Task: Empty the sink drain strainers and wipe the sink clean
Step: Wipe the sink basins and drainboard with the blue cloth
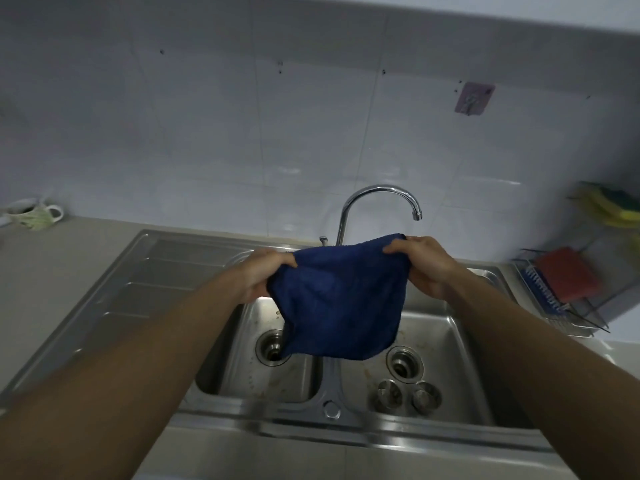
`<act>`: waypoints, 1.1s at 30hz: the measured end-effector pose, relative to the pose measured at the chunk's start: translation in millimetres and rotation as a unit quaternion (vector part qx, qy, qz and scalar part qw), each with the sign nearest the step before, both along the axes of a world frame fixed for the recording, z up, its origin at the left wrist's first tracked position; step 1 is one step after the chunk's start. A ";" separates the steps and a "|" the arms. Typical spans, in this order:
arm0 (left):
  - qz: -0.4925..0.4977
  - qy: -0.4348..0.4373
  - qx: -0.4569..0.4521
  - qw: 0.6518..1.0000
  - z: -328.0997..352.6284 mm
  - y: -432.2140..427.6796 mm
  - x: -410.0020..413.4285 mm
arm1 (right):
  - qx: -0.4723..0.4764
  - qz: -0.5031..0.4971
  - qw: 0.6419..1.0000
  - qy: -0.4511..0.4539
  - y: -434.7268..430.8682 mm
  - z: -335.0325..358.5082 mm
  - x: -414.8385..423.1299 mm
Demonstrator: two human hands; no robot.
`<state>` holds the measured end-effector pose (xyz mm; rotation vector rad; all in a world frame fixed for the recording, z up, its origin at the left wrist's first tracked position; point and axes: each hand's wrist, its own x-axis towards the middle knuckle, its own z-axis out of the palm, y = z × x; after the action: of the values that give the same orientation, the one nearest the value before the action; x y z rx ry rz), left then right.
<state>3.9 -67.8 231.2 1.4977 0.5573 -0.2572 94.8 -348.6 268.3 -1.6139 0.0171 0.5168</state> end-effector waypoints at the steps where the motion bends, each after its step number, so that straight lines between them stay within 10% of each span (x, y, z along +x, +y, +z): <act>1: 0.009 -0.007 -0.025 1.000 1.4 0.4 -0.3 | -0.008 0.011 1.000 -0.006 -0.1 -0.8 -0.7; 5: 0.017 -0.022 -0.053 0.998 -1.7 11.4 -0.4 | -0.039 0.008 0.999 -0.032 0.2 -3.5 0.0; 15: -0.132 -0.021 0.263 0.955 -14.9 19.7 -6.8 | -0.266 0.048 0.949 -0.160 10.9 -22.7 -3.6; 22: 0.029 -0.097 0.225 0.969 -13.1 17.5 -5.1 | -0.191 0.087 0.976 -0.050 8.3 -15.3 -5.9; 33: -0.117 -0.048 0.232 0.964 1.3 28.3 -9.1 | -0.379 0.168 0.892 -0.178 8.9 -6.7 -6.6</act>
<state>-5.2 -39.5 232.5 2.0258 0.3733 -0.2450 88.2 -339.6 261.6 -2.4896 -0.3872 0.4966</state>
